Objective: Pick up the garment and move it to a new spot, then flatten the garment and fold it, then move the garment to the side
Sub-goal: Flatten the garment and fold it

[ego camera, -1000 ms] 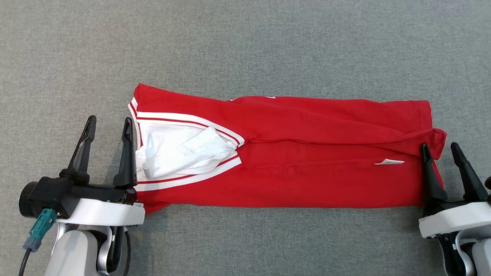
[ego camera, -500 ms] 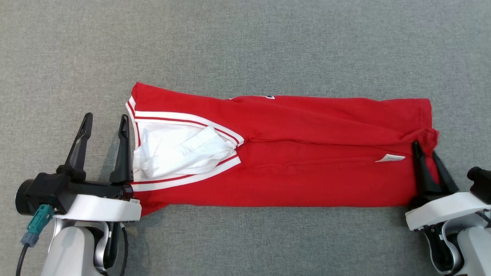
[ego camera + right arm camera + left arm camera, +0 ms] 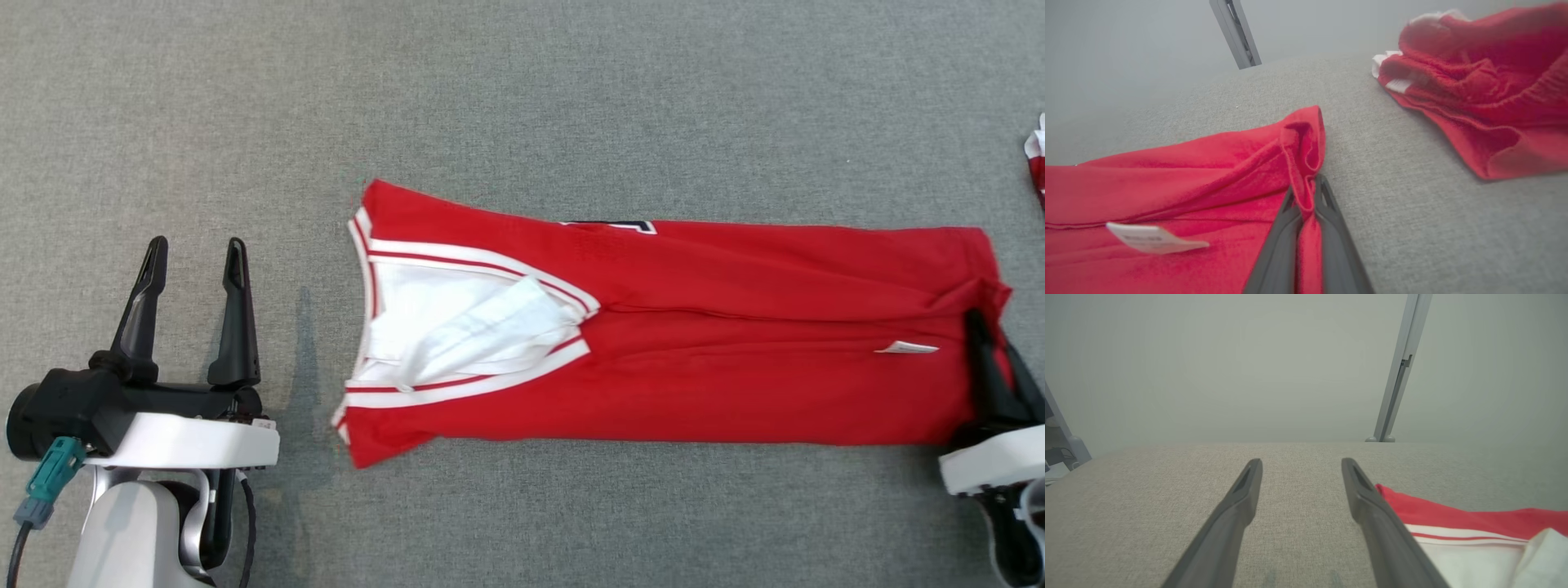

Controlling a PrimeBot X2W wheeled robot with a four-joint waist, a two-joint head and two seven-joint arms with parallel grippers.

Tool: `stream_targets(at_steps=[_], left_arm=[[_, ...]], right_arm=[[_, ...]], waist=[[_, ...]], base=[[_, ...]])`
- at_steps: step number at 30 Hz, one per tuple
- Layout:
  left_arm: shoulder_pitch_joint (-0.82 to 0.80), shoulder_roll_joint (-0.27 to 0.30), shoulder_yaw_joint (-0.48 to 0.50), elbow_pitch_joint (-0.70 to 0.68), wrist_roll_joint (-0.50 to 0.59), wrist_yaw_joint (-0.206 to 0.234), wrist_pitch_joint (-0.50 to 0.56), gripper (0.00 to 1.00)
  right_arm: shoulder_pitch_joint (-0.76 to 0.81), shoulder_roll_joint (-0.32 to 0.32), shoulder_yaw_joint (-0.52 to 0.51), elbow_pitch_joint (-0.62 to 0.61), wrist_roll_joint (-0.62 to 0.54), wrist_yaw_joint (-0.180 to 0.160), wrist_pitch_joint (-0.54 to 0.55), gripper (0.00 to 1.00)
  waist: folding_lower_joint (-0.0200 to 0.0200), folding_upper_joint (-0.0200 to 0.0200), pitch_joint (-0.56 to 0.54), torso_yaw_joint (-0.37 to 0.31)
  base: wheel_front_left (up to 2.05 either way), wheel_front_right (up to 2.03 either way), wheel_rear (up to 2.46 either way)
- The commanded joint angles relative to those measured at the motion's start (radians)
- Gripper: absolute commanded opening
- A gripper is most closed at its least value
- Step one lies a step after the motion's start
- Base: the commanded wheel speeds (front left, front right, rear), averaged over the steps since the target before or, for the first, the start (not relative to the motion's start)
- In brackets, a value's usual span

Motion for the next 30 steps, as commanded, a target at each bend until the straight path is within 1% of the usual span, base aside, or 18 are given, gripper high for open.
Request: stream_targets(at_steps=[1,7,11,14,18,21,25,27,30], left_arm=[[-0.007,0.002,0.005,-0.002,0.005,-0.004,-0.003,1.00],[0.011,-0.002,0.014,-0.001,0.011,-0.007,-0.003,1.00],[0.026,-0.005,0.015,0.002,0.015,-0.008,-0.003,1.00],[0.032,-0.006,0.015,-0.001,0.016,-0.007,-0.003,1.00],[0.047,-0.007,0.014,-0.002,0.019,-0.007,-0.003,1.00],[0.045,-0.007,0.013,-0.003,0.016,-0.005,-0.003,1.00],[0.051,-0.008,0.010,0.002,0.013,-0.002,-0.003,1.00],[0.050,-0.009,0.008,0.005,0.013,0.000,-0.003,1.00],[0.042,-0.011,-0.001,0.011,0.015,0.005,-0.003,1.00]], right_arm=[[0.011,-0.016,-0.012,-0.001,-0.002,-0.005,-0.011,0.00],[0.029,-0.065,-0.051,-0.018,0.012,-0.005,-0.011,0.00],[0.021,-0.079,-0.013,-0.037,0.033,-0.003,-0.010,0.00],[0.014,-0.092,0.018,-0.076,0.030,-0.003,-0.010,0.00],[0.003,-0.092,0.070,-0.168,0.016,-0.003,0.013,0.00],[-0.014,-0.072,0.114,-0.249,0.013,-0.003,0.056,0.00],[-0.052,-0.012,0.194,-0.338,0.027,-0.003,0.117,0.00],[-0.079,0.032,0.258,-0.365,0.049,-0.003,0.139,0.00],[-0.125,0.087,0.341,-0.370,0.075,-0.003,0.148,0.00]], waist=[[0.0000,-0.0001,-0.002,-0.001],[0.0000,-0.0001,-0.016,-0.013],[0.0000,-0.0001,-0.033,-0.020],[0.0000,-0.0001,-0.047,-0.024],[0.0000,-0.0001,-0.061,-0.029],[0.0000,-0.0001,-0.071,-0.032],[0.0000,-0.0001,-0.079,-0.031],[0.0000,-0.0001,-0.082,-0.027],[0.0000,-0.0001,-0.083,-0.014]], base=[[0.00,0.00,0.00],[0.00,0.00,0.00],[0.00,0.00,0.00],[0.00,0.00,0.00],[0.00,0.00,0.00],[0.00,0.00,0.00],[0.00,0.00,0.00],[0.00,0.00,0.00],[0.00,0.00,0.00]])
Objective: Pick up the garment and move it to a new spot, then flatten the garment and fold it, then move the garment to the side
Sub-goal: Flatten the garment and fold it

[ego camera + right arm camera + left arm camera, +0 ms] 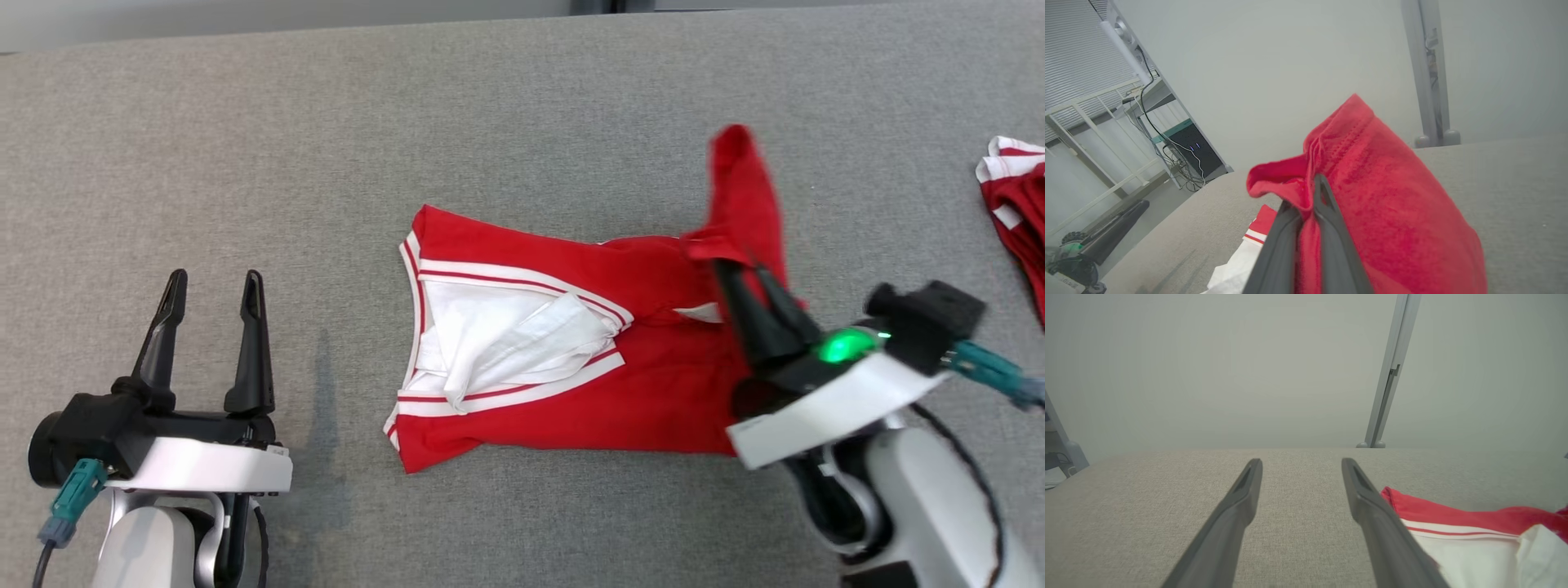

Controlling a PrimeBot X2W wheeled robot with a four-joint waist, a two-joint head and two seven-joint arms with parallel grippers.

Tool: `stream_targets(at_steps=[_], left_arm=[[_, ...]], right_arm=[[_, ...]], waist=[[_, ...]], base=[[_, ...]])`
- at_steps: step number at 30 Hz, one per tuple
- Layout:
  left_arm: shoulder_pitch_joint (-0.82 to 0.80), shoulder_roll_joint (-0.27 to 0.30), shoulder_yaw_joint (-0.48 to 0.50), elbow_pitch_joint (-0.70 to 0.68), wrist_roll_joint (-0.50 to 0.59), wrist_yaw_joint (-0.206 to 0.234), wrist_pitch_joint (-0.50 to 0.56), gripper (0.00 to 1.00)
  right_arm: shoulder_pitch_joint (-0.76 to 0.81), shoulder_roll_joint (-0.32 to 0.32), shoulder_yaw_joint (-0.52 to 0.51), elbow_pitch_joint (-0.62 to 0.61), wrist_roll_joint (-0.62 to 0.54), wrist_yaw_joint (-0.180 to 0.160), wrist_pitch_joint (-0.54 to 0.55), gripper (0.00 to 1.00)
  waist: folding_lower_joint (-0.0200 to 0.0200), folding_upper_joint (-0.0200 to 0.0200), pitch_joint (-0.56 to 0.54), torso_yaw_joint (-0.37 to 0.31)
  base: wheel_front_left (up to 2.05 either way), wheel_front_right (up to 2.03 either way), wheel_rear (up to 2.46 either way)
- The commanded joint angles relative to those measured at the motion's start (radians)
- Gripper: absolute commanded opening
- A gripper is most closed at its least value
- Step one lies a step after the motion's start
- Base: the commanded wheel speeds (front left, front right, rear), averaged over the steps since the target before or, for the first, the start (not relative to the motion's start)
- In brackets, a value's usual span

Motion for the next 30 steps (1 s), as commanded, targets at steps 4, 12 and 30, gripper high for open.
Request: stream_targets(at_steps=[4,12,30], left_arm=[[-0.022,-0.001,-0.015,0.005,-0.002,0.007,-0.003,1.00],[-0.045,-0.003,-0.028,0.005,0.002,0.006,-0.003,1.00],[-0.074,-0.021,-0.042,0.021,0.001,-0.002,-0.003,1.00]], right_arm=[[-0.074,0.076,0.136,0.046,0.049,0.000,-0.012,0.00],[-0.165,0.134,0.309,0.186,0.139,0.000,-0.077,0.00],[-0.319,0.146,0.445,0.317,0.299,0.000,-0.158,1.00]], waist=[[0.0000,0.0000,0.003,0.032],[0.0000,0.0000,0.021,0.074],[0.0000,0.0000,0.065,0.106]], base=[[0.00,0.00,0.00],[0.00,0.00,0.00],[0.00,0.00,0.00]])
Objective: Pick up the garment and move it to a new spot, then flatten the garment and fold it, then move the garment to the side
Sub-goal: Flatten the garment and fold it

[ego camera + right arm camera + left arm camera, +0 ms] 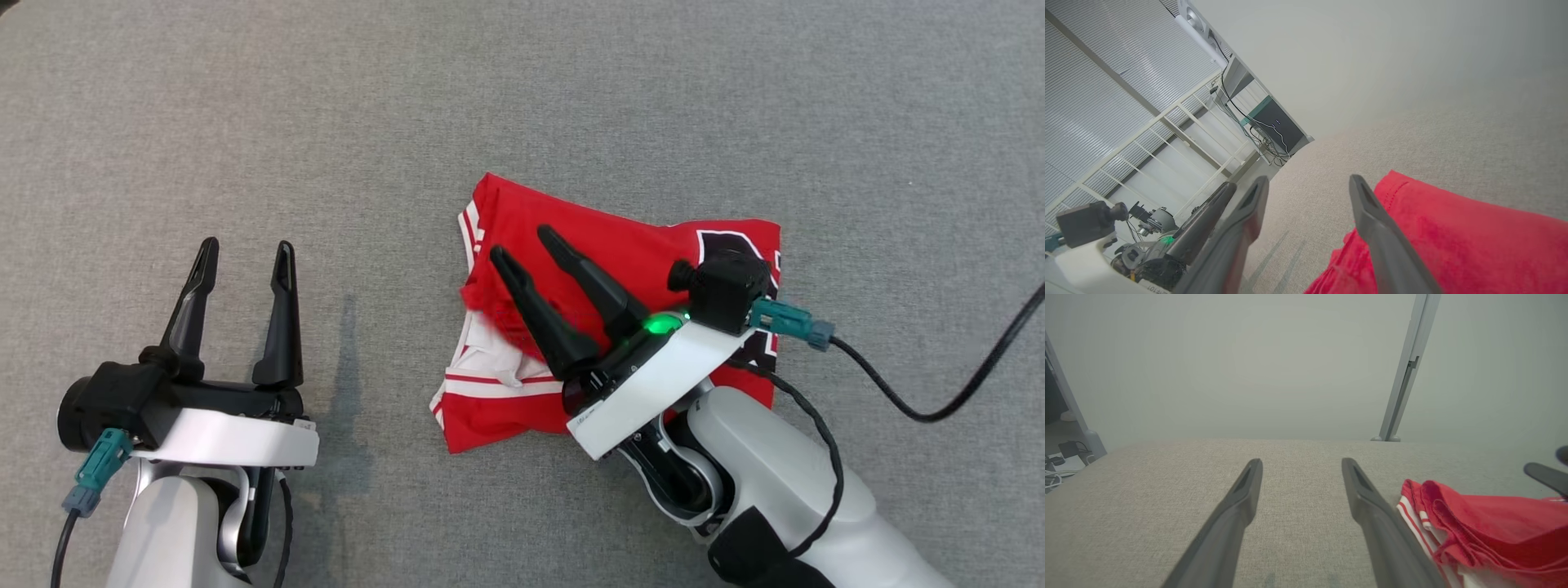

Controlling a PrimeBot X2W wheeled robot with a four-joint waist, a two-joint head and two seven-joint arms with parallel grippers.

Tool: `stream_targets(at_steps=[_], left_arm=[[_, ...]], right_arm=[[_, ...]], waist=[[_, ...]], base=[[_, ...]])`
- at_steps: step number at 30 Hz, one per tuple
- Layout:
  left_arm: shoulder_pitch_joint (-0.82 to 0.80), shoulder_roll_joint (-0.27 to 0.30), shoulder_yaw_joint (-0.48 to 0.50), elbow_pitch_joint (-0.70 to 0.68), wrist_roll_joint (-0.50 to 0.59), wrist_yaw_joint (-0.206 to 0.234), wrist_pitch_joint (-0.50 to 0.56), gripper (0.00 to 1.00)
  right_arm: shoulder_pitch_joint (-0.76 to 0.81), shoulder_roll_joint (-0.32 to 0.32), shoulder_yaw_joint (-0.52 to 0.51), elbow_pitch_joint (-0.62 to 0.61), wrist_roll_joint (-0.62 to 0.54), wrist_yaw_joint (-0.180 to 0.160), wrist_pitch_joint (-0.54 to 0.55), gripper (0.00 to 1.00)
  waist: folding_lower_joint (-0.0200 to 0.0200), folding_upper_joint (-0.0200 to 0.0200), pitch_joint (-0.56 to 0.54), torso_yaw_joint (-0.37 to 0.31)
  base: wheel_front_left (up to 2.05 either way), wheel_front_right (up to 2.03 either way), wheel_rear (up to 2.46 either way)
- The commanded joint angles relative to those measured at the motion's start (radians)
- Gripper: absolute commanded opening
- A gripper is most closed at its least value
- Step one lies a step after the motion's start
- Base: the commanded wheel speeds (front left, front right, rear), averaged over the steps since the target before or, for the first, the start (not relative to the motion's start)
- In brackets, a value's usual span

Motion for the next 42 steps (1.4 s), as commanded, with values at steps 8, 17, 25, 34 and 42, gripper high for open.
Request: stream_targets(at_steps=[8,17,25,34,42], left_arm=[[-0.016,0.002,0.017,0.004,0.014,-0.005,-0.003,1.00],[0.012,0.006,0.035,0.003,0.026,-0.005,-0.003,1.00],[0.038,0.013,0.046,0.001,0.032,-0.002,-0.003,1.00],[0.092,0.022,0.041,-0.010,0.046,0.006,-0.003,1.00],[0.162,0.029,0.034,-0.019,0.050,0.017,0.007,1.00]], right_arm=[[0.018,-0.009,-0.177,-0.145,-0.163,0.001,-0.005,1.00],[0.172,-0.105,-0.449,-0.256,-0.345,0.001,-0.004,1.00],[0.335,-0.166,-0.627,-0.271,-0.444,0.001,-0.004,1.00],[0.494,-0.170,-0.737,-0.305,-0.530,0.001,0.018,1.00],[0.590,-0.157,-0.779,-0.341,-0.562,0.001,0.063,1.00]], waist=[[0.0000,0.0000,-0.005,-0.029],[0.0000,0.0000,-0.030,-0.052],[0.0000,0.0000,-0.062,-0.072],[0.0000,0.0000,-0.128,-0.088],[0.0000,0.0000,-0.197,-0.091]], base=[[0.00,0.00,0.00],[0.00,0.00,0.00],[0.00,0.00,0.00],[0.00,0.00,0.00],[0.00,0.00,0.00]])
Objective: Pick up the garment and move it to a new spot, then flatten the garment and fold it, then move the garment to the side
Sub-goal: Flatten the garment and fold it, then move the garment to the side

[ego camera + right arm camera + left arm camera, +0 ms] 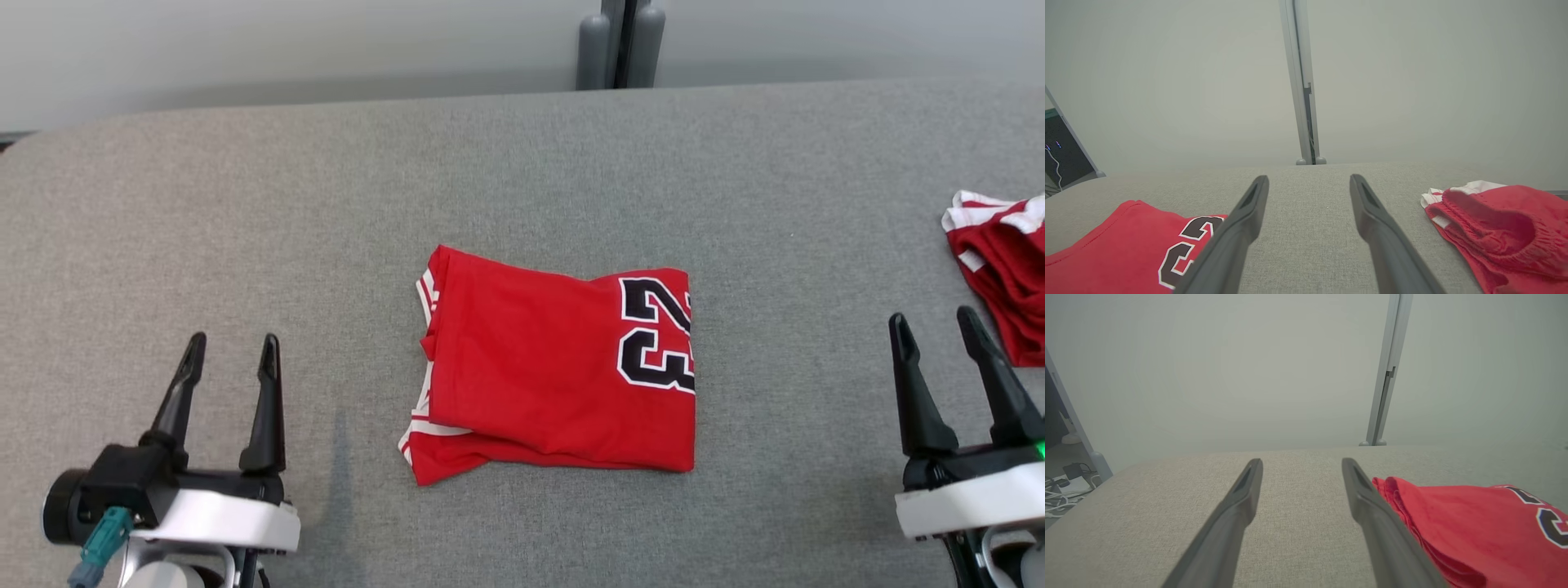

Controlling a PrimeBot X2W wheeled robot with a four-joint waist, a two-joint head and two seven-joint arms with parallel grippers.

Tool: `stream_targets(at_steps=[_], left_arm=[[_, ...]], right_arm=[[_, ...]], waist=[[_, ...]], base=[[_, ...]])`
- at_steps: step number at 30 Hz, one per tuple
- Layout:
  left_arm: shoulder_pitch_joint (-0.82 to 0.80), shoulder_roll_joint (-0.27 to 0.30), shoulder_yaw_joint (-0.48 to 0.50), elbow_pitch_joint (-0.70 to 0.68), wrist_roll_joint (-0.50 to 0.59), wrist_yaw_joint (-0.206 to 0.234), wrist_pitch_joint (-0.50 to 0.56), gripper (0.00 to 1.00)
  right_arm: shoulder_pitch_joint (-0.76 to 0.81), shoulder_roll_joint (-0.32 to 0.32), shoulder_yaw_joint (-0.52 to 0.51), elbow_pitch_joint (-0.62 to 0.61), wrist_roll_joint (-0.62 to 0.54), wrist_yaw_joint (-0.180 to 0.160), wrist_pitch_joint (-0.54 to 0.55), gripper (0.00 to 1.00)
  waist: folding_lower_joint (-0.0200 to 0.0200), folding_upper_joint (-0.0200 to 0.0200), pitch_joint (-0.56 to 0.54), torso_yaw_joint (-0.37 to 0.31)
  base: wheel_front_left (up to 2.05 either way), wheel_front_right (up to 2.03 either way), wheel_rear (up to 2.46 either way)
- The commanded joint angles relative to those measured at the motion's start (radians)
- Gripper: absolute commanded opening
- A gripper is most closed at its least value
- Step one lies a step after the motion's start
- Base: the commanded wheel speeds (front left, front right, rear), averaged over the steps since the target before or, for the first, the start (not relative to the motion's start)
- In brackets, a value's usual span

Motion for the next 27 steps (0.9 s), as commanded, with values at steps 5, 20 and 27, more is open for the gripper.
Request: stream_targets(at_steps=[5,20,27], left_arm=[[0.059,0.008,-0.006,-0.013,0.002,0.012,0.016,1.00],[0.158,0.021,-0.029,-0.032,-0.007,0.014,0.076,1.00],[0.166,0.037,-0.027,-0.034,-0.011,0.018,0.091,1.00]], right_arm=[[0.068,0.008,-0.031,-0.026,-0.020,0.000,0.028,1.00],[0.178,0.026,-0.066,-0.086,-0.039,0.000,0.095,1.00],[0.198,0.030,-0.076,-0.098,-0.040,0.000,0.113,1.00]], waist=[[0.0000,0.0000,-0.064,0.003],[0.0000,0.0000,-0.165,-0.001],[0.0000,0.0000,-0.178,-0.001]], base=[[0.00,0.00,0.00],[0.00,0.00,0.00],[0.00,0.00,0.00]])
